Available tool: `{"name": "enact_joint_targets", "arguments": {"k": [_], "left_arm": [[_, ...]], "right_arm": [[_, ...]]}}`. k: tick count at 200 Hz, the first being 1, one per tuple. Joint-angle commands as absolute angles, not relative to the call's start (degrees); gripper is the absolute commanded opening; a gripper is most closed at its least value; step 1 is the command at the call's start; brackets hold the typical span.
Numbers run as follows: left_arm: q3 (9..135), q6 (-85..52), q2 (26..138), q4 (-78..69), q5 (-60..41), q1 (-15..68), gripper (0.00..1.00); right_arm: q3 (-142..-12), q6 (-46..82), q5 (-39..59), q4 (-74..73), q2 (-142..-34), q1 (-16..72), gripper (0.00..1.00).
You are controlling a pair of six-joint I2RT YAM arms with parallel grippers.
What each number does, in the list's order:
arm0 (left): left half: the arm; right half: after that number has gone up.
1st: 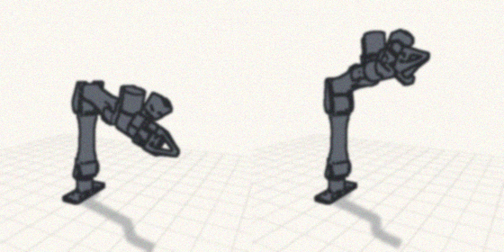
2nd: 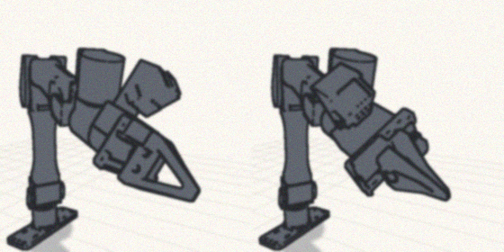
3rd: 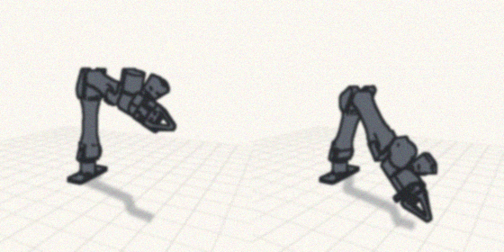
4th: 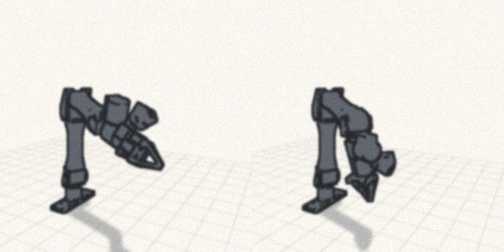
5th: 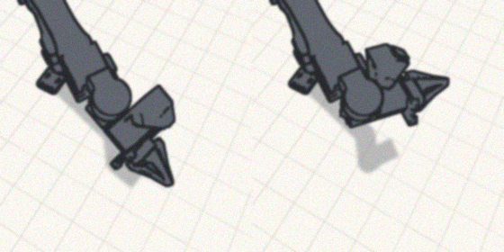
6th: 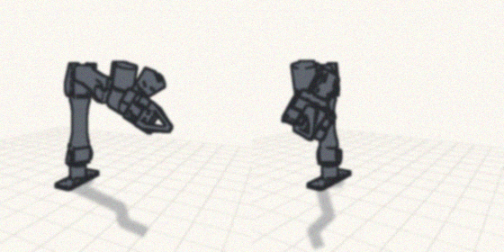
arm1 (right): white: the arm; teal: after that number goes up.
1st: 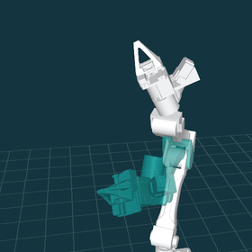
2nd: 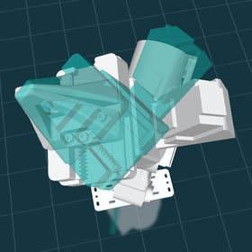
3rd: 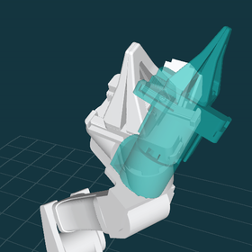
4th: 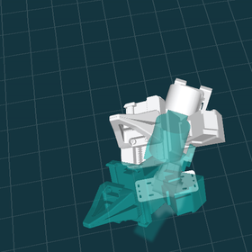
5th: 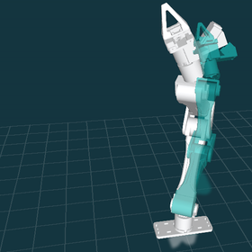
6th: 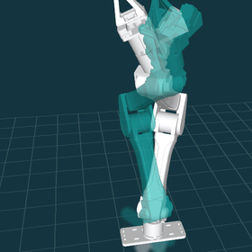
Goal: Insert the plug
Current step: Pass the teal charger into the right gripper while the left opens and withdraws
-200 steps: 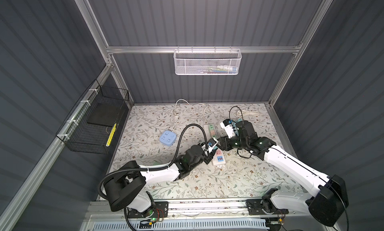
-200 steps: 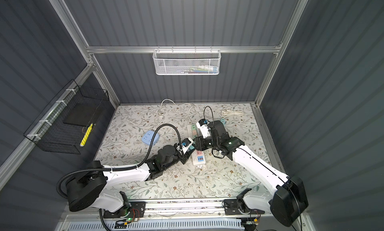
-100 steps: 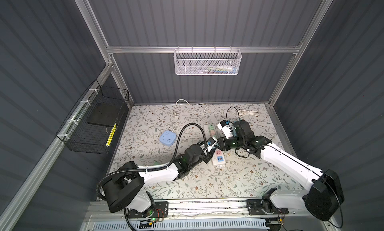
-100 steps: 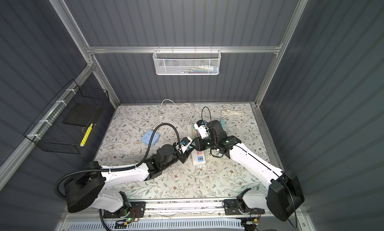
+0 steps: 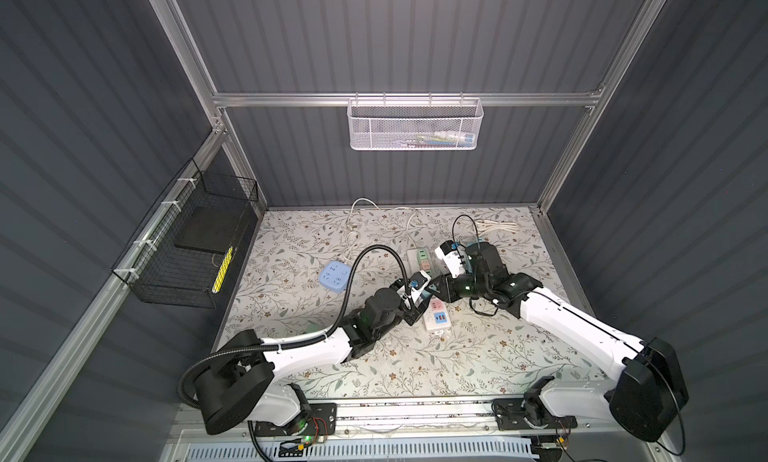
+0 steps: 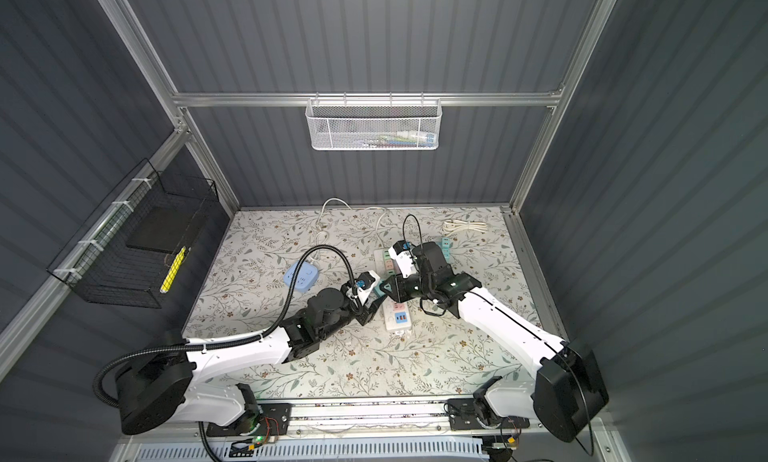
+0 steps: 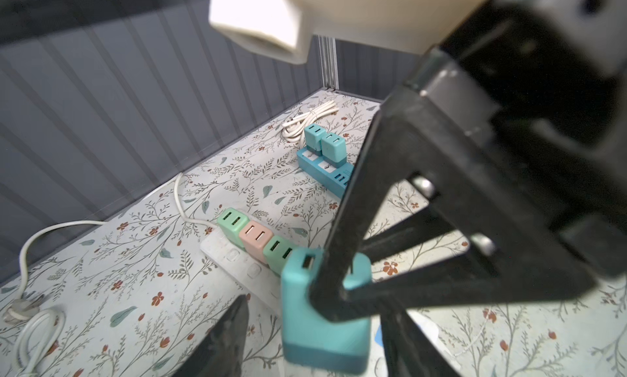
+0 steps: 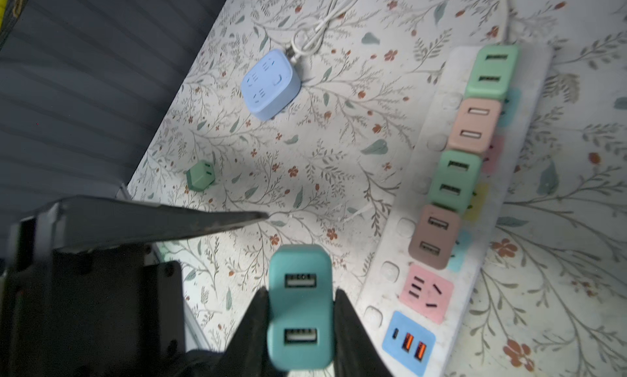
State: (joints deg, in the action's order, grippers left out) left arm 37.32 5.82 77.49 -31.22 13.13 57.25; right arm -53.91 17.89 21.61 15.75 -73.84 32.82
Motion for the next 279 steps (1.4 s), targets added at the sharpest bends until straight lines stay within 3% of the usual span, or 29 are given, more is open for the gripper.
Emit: {"name": "enact_joint_targets", "arguments": {"k": [1, 23, 43, 61, 97, 279], "left_arm": [[34.90, 1.67, 72.58, -30.59, 17.46, 57.36, 0.63], [31.29, -5.64, 68.94, -30.52, 27.74, 57.30, 0.69], [30.59, -19.15, 68.48, -22.58, 41.42, 57.08, 0.84], [31.54, -28.53, 70.42, -13.31, 44.64, 56.72, 0.89], [28.39, -40.81, 72.59, -9.66, 46.75, 55.70, 1.00], [26.54, -39.47, 71.02, -10.73, 39.99, 48.59, 1.00]], "right_arm": [[-52.87, 16.82, 13.81, 16.71, -72.14, 32.96, 0.24], [-50.99, 16.17, 8.96, 17.36, -71.69, 33.29, 0.24], [-48.57, 17.14, 6.42, 16.00, -71.08, 33.53, 0.24], [-46.70, 18.05, 3.98, 14.68, -70.45, 33.96, 0.24], [-44.74, 19.06, -1.15, 13.10, -71.42, 35.53, 0.23], [-44.39, 23.88, -12.17, 7.57, -81.61, 42.78, 0.23]]}}
